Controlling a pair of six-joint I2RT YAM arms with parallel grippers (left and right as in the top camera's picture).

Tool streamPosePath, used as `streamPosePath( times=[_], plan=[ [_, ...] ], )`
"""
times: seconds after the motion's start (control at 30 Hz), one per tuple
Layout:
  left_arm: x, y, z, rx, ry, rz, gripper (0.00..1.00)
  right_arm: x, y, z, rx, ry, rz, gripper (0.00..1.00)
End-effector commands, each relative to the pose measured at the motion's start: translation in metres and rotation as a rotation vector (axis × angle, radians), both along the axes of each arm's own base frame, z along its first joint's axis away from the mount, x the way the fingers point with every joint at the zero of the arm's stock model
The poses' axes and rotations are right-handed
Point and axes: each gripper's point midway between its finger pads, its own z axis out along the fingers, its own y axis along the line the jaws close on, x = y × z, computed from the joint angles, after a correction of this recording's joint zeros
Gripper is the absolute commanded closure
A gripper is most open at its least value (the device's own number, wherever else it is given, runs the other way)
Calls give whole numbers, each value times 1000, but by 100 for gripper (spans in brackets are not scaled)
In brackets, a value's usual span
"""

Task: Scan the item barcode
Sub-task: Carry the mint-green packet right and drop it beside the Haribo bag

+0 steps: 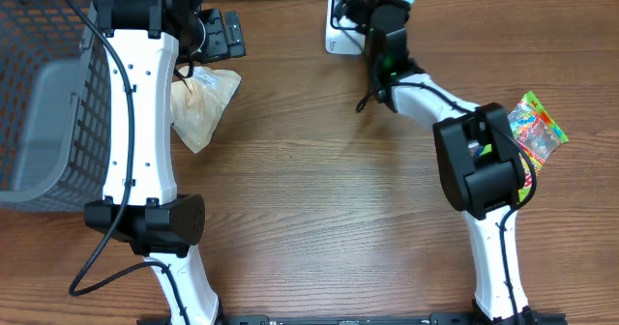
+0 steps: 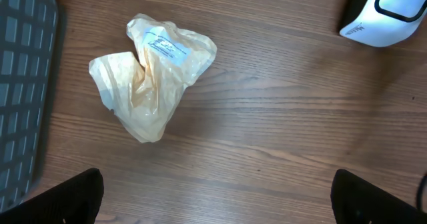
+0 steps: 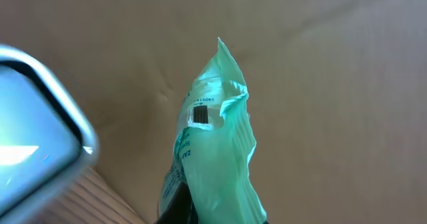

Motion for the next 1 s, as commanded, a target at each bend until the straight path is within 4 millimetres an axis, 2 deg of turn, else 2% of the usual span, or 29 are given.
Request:
streamPosePath(
  times=[0.0,0.13,0.27,0.5,0.63,0.73,0.8,0.9,0.97],
  plan=[
    [-3,0,5,0,-11,-5,0,-11,51,18,26,-23,116,96],
    [-3,0,5,0,-11,-5,0,-16,62,16,23,-18,128,96],
    [-3,0,5,0,-11,-5,0,-16,58,26,54,-54,90,96],
    [-3,0,5,0,-11,-5,0,-25,58,76,306,-153,63,96],
    [-3,0,5,0,-11,-5,0,-37,33,124,536,-208,-43,96],
    [-3,0,5,0,-11,-5,0,-54,20,157,627,-154,-76,96],
    [-3,0,5,0,-11,-5,0,-64,12,169,657,-117,-98,96],
    [-3,0,5,0,-11,-5,0,-90,-18,191,759,-36,-168,96],
    [-3,0,5,0,-11,-5,0,-117,-49,204,856,27,-248,96]
  ],
)
